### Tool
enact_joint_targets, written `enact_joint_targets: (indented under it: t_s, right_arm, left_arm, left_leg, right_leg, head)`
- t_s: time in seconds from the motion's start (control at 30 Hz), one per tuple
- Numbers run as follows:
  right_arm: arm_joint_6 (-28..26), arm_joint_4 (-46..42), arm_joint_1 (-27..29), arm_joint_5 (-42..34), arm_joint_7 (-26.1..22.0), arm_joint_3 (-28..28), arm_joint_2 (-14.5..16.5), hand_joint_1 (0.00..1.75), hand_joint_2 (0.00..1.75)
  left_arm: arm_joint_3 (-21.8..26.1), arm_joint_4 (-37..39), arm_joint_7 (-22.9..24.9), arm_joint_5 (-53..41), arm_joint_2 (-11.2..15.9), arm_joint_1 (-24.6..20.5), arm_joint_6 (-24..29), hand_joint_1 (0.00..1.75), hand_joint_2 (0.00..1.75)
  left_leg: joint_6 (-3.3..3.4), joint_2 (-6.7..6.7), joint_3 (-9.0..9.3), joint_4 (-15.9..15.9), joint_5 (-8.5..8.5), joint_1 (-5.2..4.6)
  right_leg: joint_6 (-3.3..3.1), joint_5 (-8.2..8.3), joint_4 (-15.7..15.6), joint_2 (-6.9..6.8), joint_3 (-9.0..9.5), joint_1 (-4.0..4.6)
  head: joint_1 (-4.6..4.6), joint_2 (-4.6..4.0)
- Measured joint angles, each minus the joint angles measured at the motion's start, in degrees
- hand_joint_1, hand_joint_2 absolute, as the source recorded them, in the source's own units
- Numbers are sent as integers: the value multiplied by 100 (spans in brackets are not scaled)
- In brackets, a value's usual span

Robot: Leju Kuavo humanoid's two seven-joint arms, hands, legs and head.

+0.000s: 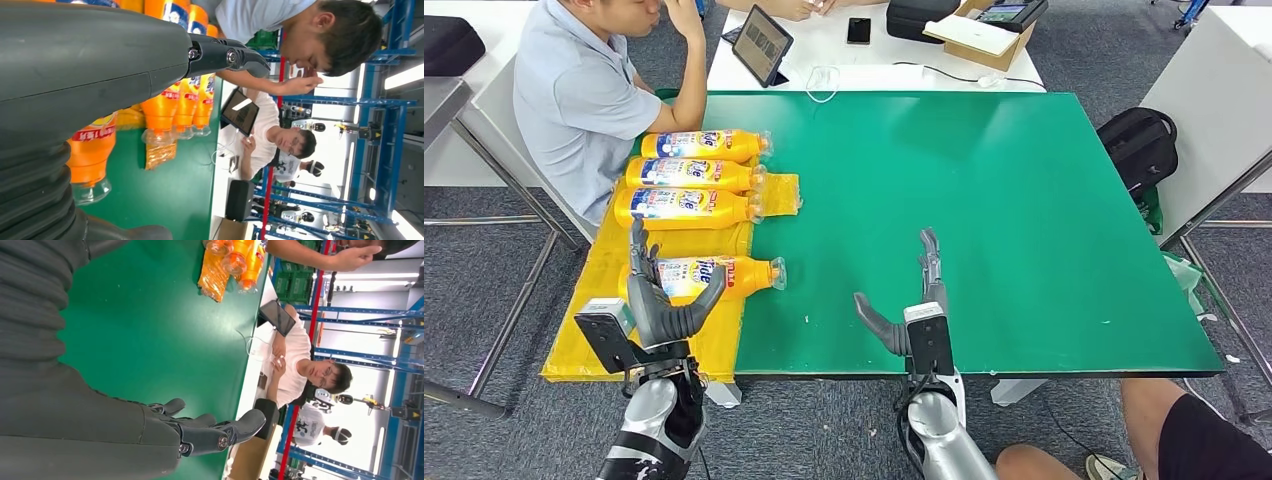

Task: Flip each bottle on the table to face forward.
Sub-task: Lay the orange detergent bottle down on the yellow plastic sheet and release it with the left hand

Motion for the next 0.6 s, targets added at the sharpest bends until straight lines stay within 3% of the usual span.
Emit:
enact_joint_targets:
  t_s: [0.6]
  right_arm:
    - [200,-401,407,231,226,-14,-12,0,175]
  left_arm:
    - [42,-382,502,-468,0,255,-17,0,175]
  left_leg:
    - [0,0,0,0,-1,0]
  right_leg:
    - [0,0,-1,0,-2,0]
  head:
    - [0,0]
